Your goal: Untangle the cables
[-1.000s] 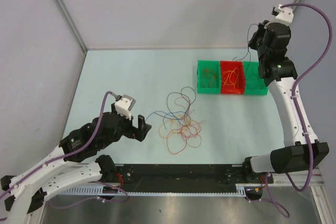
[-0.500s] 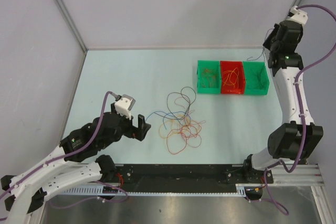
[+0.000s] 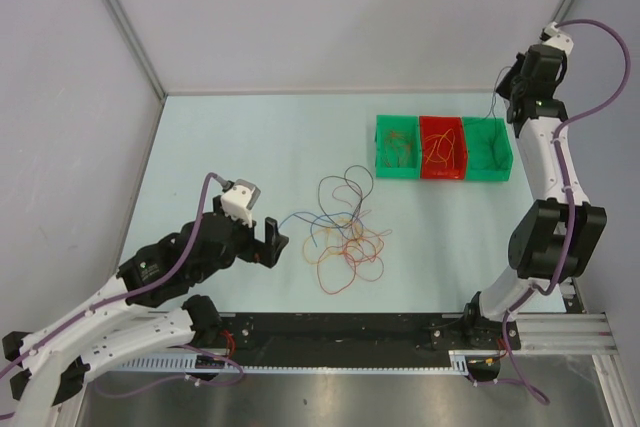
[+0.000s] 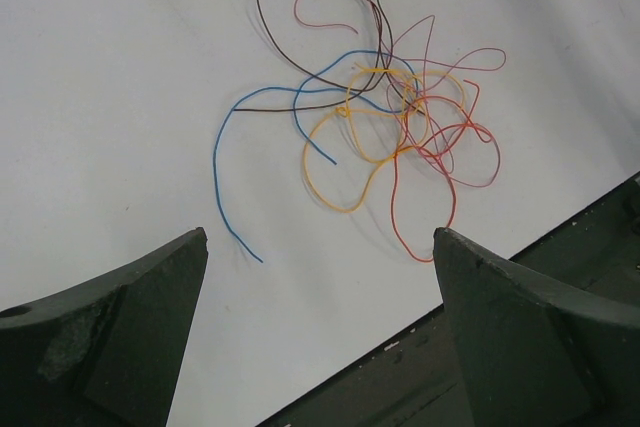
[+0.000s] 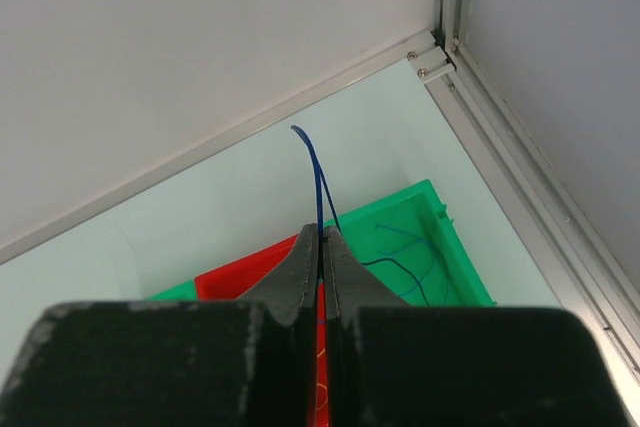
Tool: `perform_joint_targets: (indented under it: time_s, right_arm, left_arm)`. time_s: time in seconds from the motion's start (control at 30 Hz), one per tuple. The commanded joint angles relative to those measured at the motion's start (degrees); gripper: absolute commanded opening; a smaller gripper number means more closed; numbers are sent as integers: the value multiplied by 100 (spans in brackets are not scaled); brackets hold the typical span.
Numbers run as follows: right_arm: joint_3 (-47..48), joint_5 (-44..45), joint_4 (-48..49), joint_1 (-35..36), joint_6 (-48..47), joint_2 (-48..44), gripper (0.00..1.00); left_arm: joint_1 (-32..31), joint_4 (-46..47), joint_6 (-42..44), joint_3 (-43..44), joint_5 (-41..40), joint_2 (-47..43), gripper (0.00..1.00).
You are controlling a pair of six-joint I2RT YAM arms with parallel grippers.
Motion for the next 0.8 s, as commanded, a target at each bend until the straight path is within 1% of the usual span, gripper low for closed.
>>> perform_joint_targets:
  time_s: [0.0,0.4,0.47,0.6,0.77]
  right_arm:
    - [85,-126,356,-85,66,122,0]
    - [103,-100,409,-129,-48,535,0]
    - [-20,-118,452,-129,-57,482,0]
    - [-669,5,602,-137,-13,298,0]
    - [-1084,-74,585,-146,118,324,0]
  left_arm:
    - [24,86,-70,13,-121,39,100]
    - [50,104,-70,13,-113,57,100]
    - [50,104,-70,13,-113,66,100]
    - [77,104,-70,13,-95,66,100]
    - [85,113,-61,13,-69,66,100]
